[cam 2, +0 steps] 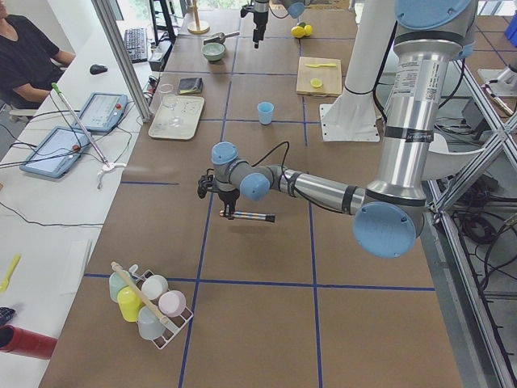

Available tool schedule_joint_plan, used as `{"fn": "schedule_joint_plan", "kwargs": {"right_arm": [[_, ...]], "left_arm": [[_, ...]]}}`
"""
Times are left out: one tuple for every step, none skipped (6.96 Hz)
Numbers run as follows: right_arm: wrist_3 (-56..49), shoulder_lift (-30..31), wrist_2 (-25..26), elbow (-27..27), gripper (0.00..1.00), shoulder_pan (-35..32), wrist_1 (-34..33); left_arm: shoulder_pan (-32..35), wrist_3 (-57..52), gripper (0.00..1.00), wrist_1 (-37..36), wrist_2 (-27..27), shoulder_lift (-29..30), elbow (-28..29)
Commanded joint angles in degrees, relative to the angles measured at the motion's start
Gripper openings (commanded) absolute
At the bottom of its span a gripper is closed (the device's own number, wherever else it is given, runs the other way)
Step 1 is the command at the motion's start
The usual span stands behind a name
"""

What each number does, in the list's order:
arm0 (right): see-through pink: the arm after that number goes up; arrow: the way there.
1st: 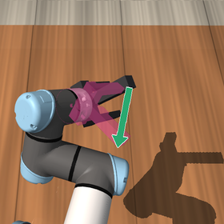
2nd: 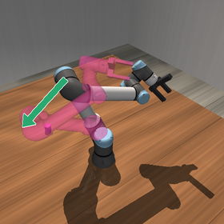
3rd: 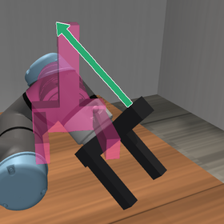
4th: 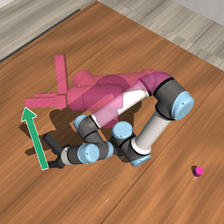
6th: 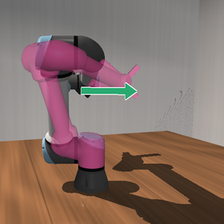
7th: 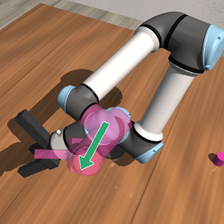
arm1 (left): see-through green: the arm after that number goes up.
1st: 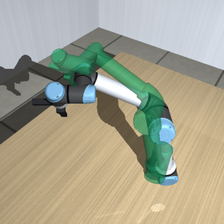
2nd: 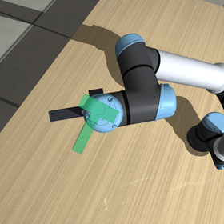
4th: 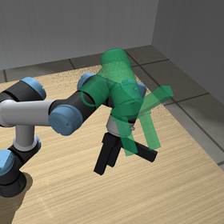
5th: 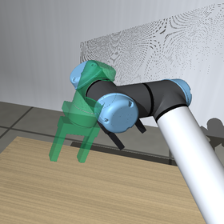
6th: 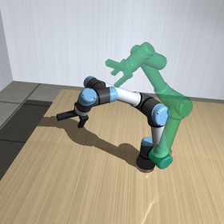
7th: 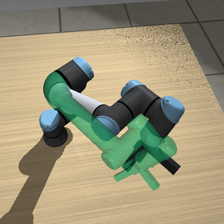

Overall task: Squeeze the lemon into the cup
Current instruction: 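Lower the muddler onto the table with the left gripper and release it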

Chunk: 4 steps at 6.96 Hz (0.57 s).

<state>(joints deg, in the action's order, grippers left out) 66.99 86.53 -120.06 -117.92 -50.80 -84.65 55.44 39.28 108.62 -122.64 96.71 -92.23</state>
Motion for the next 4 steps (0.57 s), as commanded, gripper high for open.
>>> {"fn": "schedule_joint_plan", "kwargs": {"right_arm": [[0.1,0.0,0.0,0.0,1.00,0.0,0.0],[0.2,0.0,0.0,0.0,1.00,0.0,0.0],[0.2,0.0,0.0,0.0,1.00,0.0,0.0],[0.2,0.0,0.0,0.0,1.00,0.0,0.0]], "left_arm": [[-1.6,-0.3,0.00,0.0,-0.1,0.3,0.7],[-1.6,-0.3,0.00,-0.2,-0.1,0.4,0.7],[-1.6,-0.3,0.00,-0.2,-0.1,0.4,1.2],[-1.6,-0.3,0.00,0.0,-0.1,1.1,2.6]]}}
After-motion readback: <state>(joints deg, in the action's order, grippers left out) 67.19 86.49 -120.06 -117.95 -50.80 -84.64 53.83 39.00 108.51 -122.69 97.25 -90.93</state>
